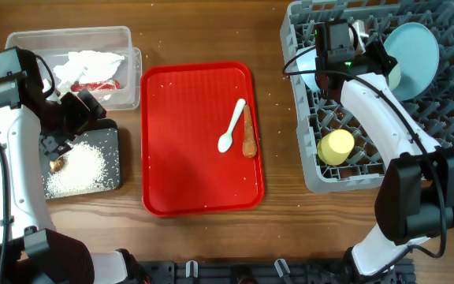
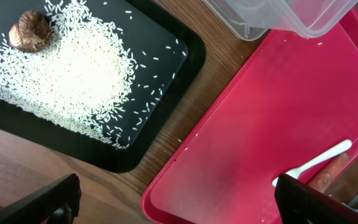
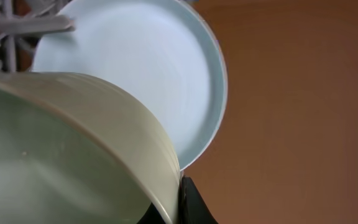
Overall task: Sort waste into correct bins and load items into the dishwasher rack
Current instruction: 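Carry the green bowl into the rack and set it down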
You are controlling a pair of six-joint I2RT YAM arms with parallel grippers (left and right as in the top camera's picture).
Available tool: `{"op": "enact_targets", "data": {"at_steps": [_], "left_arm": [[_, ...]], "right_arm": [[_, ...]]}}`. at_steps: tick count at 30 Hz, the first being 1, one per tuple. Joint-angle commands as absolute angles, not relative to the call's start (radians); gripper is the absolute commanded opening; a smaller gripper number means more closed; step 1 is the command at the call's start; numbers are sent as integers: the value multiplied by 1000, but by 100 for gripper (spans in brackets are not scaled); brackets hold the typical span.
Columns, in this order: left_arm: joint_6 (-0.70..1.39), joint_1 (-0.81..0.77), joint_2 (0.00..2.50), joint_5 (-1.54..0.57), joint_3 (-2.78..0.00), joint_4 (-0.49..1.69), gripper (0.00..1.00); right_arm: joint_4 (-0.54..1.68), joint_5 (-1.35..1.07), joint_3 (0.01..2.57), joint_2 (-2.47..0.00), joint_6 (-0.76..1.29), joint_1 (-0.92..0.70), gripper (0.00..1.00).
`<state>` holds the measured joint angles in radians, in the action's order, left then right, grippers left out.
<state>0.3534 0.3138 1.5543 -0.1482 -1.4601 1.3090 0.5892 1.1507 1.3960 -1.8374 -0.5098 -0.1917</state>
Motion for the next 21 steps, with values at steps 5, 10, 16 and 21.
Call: {"op": "enact_targets", "data": {"at_steps": [5,10,16,21], "left_arm": [[355,317,1548,-160,-1472,1309,100],[355,317,1548,-160,-1472,1309,100],[355,317,1548,-160,-1472,1309,100],[355,317,1548,-160,-1472,1309,100]], "right_arm": [[649,1075,1399,-1858,-519,-200,4],[653,1058,1399,-1858,-521,-212,4],[653,1044,1399,-1857,-521,-225,4],[653,1045,1399,-1857,-522,-264,4]]}}
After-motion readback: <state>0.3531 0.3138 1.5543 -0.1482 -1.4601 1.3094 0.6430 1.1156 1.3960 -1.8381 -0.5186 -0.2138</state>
